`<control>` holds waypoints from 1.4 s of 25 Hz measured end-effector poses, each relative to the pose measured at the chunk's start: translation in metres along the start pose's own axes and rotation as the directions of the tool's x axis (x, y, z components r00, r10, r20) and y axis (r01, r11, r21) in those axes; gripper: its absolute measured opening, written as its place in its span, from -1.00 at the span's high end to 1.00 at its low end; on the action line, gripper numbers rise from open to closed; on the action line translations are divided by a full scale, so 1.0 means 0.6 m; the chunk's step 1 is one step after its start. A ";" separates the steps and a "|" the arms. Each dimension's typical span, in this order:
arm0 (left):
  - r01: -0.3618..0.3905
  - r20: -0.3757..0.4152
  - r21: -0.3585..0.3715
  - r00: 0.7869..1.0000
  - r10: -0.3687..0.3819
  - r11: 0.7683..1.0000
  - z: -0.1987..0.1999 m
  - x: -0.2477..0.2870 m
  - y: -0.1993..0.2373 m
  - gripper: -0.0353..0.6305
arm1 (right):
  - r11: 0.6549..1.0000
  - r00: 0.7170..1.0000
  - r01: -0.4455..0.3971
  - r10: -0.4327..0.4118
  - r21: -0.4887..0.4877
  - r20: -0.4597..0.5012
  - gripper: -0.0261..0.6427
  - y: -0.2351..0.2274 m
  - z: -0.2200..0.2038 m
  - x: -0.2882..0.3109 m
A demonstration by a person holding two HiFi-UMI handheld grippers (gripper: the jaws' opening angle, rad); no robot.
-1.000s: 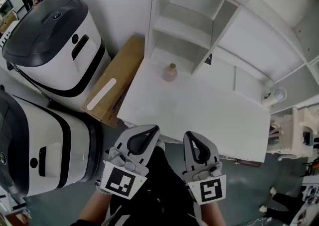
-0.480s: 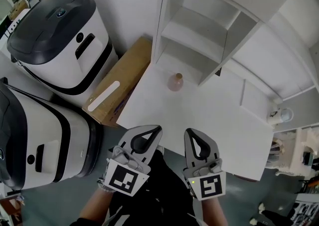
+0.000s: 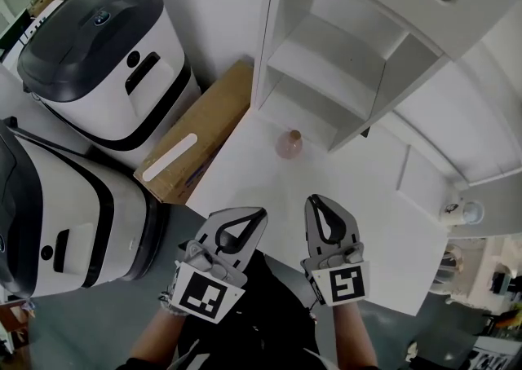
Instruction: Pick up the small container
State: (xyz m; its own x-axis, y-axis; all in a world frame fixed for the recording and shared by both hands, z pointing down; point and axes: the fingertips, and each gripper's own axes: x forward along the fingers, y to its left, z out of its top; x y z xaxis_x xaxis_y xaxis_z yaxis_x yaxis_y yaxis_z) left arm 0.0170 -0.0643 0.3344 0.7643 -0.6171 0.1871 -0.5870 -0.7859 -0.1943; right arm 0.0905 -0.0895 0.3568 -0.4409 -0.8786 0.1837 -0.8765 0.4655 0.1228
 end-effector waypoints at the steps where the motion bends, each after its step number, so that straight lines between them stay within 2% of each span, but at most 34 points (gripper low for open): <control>1: -0.005 -0.003 -0.002 1.000 0.005 1.000 0.000 0.004 0.001 0.89 | 1.000 1.000 0.001 -0.001 0.002 -0.007 0.91 -0.008 -0.005 0.008; 7: -0.030 -0.012 -0.012 0.999 0.030 0.999 0.004 0.028 0.004 0.89 | 1.000 0.999 0.005 -0.005 0.015 -0.051 0.75 -0.060 -0.028 0.057; 14: -0.066 -0.030 -0.029 0.997 0.066 0.997 -0.010 0.051 0.011 0.89 | 0.998 0.995 -0.055 0.057 0.035 -0.078 0.55 -0.090 -0.088 0.131; 20: -0.105 -0.041 -0.046 0.994 0.103 0.993 -0.021 0.062 0.024 0.89 | 0.997 0.985 -0.078 0.080 0.019 -0.151 0.55 -0.106 -0.145 0.195; 22: -0.113 -0.054 -0.065 0.993 0.109 0.991 -0.029 0.067 0.024 0.89 | 0.997 0.979 -0.079 0.079 0.008 -0.186 0.47 -0.111 -0.166 0.216; 30: -0.113 -0.060 -0.087 0.992 0.108 0.990 -0.042 0.074 0.033 0.89 | 0.997 0.961 -0.074 0.076 0.018 -0.267 0.44 -0.123 -0.226 0.272; 35: -0.101 -0.067 -0.069 0.993 0.097 0.992 -0.058 0.085 0.050 0.89 | 0.997 0.952 -0.071 0.078 0.037 -0.295 0.44 -0.123 -0.249 0.296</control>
State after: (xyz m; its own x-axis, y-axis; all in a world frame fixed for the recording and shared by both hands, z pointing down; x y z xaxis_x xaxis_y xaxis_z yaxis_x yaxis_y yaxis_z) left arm 0.0289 -0.1207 0.3715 0.6845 -0.6913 0.2313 -0.6783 -0.7202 -0.1453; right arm 0.1055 -0.2639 0.5260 -0.4314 -0.7684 0.4727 -0.8496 0.5223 0.0737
